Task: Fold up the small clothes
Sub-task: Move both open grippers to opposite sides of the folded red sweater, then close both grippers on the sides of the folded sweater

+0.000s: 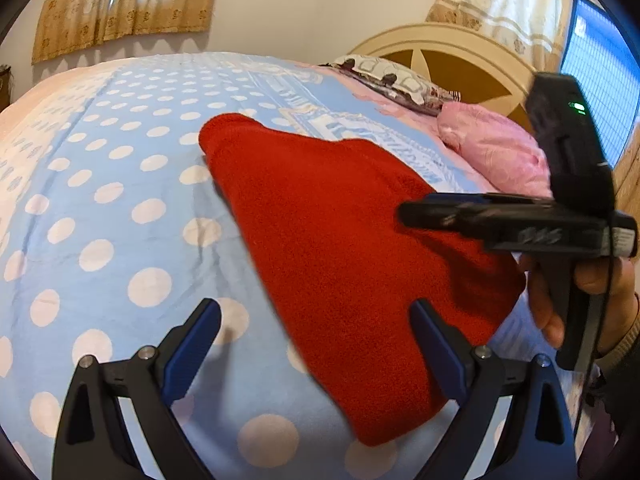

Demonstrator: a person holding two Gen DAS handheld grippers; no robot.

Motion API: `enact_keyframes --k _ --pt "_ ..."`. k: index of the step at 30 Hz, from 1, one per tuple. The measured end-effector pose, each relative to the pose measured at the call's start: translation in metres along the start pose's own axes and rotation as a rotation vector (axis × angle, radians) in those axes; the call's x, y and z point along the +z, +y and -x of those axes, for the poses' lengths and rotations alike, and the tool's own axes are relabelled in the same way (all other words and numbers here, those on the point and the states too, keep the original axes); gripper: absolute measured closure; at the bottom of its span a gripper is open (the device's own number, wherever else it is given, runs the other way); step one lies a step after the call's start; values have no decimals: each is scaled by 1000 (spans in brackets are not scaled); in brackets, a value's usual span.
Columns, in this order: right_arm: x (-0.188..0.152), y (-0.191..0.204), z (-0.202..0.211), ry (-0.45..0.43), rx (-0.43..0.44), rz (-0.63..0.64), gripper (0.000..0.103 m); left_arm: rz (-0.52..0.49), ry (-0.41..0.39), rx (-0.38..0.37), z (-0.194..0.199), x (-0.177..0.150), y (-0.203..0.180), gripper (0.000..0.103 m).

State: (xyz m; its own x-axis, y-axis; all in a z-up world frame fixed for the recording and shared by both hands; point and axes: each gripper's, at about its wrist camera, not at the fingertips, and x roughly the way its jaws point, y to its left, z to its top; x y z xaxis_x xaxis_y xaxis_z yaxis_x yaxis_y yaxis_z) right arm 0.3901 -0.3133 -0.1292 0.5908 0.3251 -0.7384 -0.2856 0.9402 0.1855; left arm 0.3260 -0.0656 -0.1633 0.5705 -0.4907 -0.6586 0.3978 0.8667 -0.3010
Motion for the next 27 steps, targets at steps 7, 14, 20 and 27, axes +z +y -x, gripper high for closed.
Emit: enact_keyframes --k 7,14,20,27 --pt "6 -80 5 -41 -7 -270 30 62 14 -27 -5 2 5 6" --pt "6 -108 -39 53 120 -387 30 85 47 -53 -13 1 5 5" --pt "10 -119 -64 81 293 -443 30 103 66 -67 -17 -1 7 4" --pt "7 -136 -65 39 415 -515 30 91 67 -62 -20 -3 6 3"
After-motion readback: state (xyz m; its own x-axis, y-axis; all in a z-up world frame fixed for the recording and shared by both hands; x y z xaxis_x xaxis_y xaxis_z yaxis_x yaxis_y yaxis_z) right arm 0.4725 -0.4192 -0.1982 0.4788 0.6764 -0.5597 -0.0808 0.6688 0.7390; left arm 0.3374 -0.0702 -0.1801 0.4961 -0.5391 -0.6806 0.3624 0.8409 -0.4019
